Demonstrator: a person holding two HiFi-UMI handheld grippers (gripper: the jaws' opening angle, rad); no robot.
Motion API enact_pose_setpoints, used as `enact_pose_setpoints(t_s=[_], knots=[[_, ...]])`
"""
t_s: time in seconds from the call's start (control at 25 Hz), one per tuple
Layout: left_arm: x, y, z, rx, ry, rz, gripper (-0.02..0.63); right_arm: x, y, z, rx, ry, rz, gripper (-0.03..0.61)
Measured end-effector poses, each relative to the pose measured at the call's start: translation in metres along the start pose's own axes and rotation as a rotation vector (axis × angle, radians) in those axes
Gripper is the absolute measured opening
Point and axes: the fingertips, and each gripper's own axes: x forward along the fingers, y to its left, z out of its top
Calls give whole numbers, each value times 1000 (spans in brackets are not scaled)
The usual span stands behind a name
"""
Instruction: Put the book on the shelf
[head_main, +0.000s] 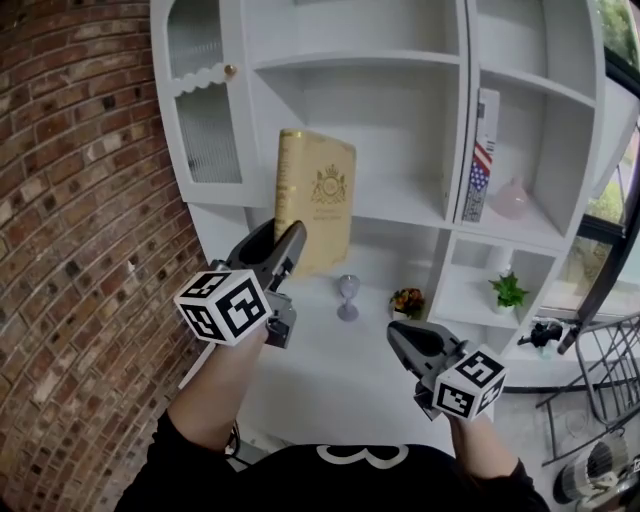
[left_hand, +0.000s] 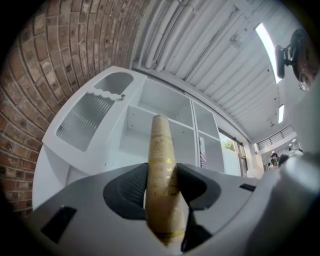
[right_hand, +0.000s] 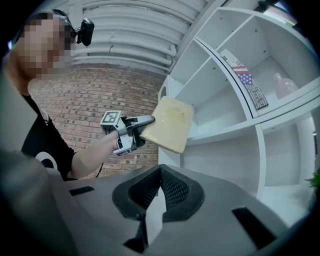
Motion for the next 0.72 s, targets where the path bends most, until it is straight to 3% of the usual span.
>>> enact_pose_setpoints(t_s=[0.72], knots=[[52, 16, 48, 72, -87, 29, 178, -2, -22, 8, -46, -7, -22, 11]])
